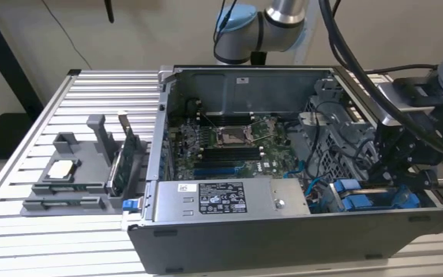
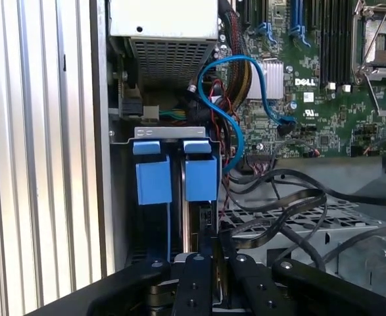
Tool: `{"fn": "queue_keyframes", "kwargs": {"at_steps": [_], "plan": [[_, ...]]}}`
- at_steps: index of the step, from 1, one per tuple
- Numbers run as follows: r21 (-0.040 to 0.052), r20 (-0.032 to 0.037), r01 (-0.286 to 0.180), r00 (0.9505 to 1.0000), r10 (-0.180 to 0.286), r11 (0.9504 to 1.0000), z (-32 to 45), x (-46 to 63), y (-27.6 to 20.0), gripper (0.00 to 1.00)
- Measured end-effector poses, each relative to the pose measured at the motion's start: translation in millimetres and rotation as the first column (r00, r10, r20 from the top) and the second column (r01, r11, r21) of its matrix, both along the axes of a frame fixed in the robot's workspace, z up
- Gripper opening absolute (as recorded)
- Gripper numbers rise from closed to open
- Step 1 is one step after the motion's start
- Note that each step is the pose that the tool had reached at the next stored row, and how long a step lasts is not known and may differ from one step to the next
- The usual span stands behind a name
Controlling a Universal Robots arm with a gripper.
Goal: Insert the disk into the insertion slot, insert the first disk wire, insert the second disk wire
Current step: 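Insert the second disk wire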
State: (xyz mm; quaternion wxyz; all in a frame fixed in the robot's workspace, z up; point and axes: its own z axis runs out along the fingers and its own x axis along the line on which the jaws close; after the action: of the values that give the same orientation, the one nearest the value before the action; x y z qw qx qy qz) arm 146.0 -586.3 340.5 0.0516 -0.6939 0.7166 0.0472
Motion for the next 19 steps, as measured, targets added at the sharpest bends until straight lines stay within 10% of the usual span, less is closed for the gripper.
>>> {"fn": "queue_keyframes", "kwargs": {"at_steps": [7, 19], "plan": [[-0.0001, 0.0002, 0.0, 1.0, 0.0, 1.0, -2.4, 0.0, 0.0, 0.24], [-0.0003, 0.0, 0.0, 1.0, 0.0, 1.0, 31.6, 0.0, 0.0, 0.24]]}}
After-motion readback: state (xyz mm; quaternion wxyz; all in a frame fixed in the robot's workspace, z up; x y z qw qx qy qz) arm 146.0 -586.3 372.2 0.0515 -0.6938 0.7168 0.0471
